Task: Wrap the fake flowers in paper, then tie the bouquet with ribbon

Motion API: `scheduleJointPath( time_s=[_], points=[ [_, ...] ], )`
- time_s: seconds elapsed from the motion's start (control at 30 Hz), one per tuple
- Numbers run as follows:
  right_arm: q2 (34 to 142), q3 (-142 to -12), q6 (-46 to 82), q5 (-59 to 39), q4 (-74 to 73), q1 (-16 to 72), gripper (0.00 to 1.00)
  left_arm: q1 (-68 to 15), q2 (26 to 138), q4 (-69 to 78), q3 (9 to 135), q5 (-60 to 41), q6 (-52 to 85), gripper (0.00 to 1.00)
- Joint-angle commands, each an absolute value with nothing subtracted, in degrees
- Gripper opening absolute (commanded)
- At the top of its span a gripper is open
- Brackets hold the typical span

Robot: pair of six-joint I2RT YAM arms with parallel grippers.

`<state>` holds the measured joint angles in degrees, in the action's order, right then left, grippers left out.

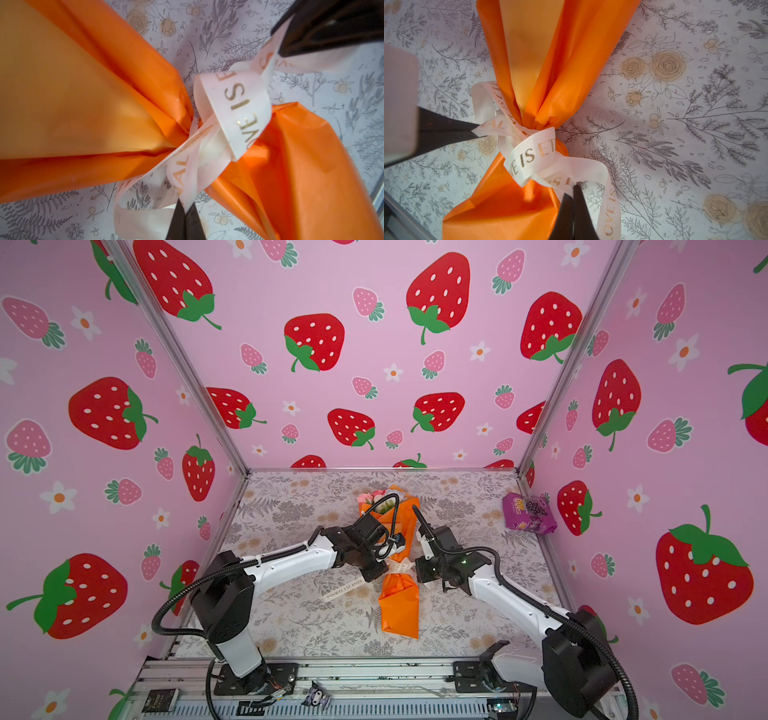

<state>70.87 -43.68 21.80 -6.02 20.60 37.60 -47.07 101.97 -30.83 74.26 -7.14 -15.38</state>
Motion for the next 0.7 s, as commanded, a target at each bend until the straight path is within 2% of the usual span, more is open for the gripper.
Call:
scheduleJointPath(
  time_s=[0.0,0.67],
  points=[
    [70.1,-44.6,21.8,-6.0,20.5,37.3,0.03,-47.5,102.4,-31.9,76.7,-8.7,-16.2,0.0],
    [70.0,-44.5,21.8,-5.6,20.5,37.4,0.03,-44.3,99.1,-35.1,74.4,-1.8,-16.0,0.0]
  ],
)
